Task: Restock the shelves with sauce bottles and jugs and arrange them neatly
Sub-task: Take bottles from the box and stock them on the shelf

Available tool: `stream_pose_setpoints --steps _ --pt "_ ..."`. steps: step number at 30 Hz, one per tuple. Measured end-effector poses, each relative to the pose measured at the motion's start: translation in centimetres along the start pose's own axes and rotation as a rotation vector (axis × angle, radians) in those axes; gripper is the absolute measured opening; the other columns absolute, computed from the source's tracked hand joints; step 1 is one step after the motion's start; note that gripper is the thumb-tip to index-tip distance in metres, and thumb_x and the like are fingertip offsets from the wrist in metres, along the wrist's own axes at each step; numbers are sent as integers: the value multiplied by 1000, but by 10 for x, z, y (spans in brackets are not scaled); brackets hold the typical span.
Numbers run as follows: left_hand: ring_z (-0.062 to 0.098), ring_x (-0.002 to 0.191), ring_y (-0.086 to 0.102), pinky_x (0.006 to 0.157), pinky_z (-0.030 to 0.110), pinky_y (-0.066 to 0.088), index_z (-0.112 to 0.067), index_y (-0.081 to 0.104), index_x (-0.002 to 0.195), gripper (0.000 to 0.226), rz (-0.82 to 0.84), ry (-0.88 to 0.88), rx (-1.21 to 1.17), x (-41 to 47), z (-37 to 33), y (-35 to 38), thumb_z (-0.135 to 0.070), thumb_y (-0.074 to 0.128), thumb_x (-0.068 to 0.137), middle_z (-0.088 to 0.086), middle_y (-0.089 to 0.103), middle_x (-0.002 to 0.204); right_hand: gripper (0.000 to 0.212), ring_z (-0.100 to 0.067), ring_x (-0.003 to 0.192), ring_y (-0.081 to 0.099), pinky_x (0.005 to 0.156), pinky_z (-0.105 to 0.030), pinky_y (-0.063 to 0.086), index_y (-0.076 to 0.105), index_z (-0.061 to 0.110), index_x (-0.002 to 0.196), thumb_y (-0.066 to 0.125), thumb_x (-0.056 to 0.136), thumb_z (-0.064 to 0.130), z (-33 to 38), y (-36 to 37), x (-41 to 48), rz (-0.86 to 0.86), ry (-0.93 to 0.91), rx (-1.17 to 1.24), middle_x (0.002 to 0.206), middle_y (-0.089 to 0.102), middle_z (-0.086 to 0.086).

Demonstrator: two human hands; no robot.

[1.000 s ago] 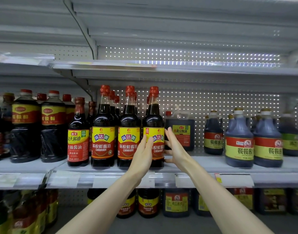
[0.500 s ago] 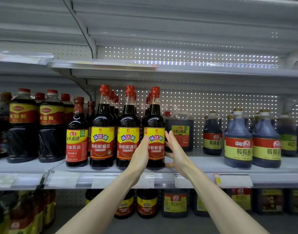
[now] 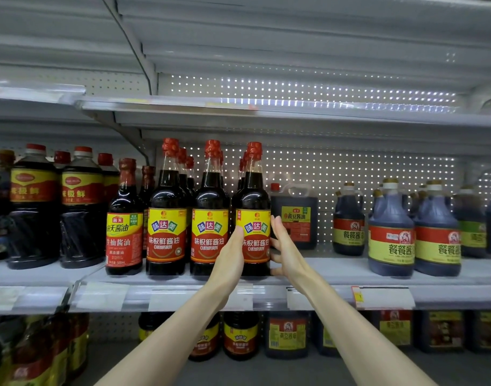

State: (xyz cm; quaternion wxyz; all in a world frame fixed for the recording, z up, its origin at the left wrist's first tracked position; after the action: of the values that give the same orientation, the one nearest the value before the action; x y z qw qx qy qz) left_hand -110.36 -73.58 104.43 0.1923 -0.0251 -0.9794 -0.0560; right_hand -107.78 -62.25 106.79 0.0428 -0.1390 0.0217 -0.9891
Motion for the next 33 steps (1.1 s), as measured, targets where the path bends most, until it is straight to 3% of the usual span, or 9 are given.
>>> stream_pose_setpoints --steps 2,4,12,16,19,23,27,29,33 --pt "2 100 55 92 30 40 -46 52 96 21 -9 -1 -3 1 1 -2 -50 32 100 -20 59 101 42 -12 109 45 78 -29 42 40 37 131 17 100 53 0 1 -1 3 -5 -1 143 47 -4" --pt "2 103 55 91 31 40 -46 52 103 22 -8 3 9 2 2 -4 -52 31 100 -19 59 106 51 -14 113 44 84 -32 38 38 31 142 16 101 52 -1 2 -1 7 -6 -6 145 45 -4" --pt "9 112 57 102 37 44 -49 53 99 20 -10 11 21 5 3 -7 -54 34 99 -16 61 111 51 -7 104 45 71 -18 41 35 29 145 16 102 50 -3 4 3 3 -24 -49 145 45 -4" --pt "10 113 57 103 39 44 -50 55 99 20 -16 17 28 4 6 -8 -54 35 98 -16 62 111 54 -16 121 44 80 -30 37 34 24 147 15 102 48 -4 4 1 20 -15 -42 149 42 -5" --pt "9 110 58 103 38 44 -49 55 96 22 -26 11 47 4 8 -7 -56 35 98 -18 62 106 55 -16 122 43 80 -30 36 34 24 147 16 102 50 -4 4 2 9 -9 -45 149 41 -5" --pt "6 105 58 95 33 45 -45 55 110 29 -33 11 73 4 7 -7 -58 32 97 -18 62 104 55 -23 133 41 88 -33 33 34 24 147 17 101 51 -5 3 4 4 2 -42 149 41 -5" --pt "0 98 57 85 27 44 -43 53 110 29 -39 22 87 3 5 -7 -57 30 98 -21 60 100 56 -14 118 45 87 -33 35 34 25 147 17 101 52 -5 4 5 3 -4 -55 148 42 -5" --pt "-1 95 56 81 25 42 -42 51 114 31 -36 28 94 2 4 -7 -56 29 99 -21 59 100 56 -15 119 44 87 -33 34 34 25 147 17 101 53 -6 3 6 3 -5 -51 148 42 -5" --pt "-2 93 54 85 28 39 -41 48 114 29 -42 28 99 1 6 -6 -56 29 99 -20 57 99 56 -12 115 45 83 -31 37 35 24 146 18 101 52 -9 2 6 15 -4 -44 148 43 -5"
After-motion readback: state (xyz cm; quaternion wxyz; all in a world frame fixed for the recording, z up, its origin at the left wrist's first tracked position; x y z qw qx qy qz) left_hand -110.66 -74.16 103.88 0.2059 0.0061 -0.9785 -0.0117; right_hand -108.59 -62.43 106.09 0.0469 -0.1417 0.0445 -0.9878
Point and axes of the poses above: each hand's wrist, its own x-axis towards the middle knuckle, its own y-axis out of the palm, z = x × y, the point moved 1 cm from there along x, towards the middle knuckle
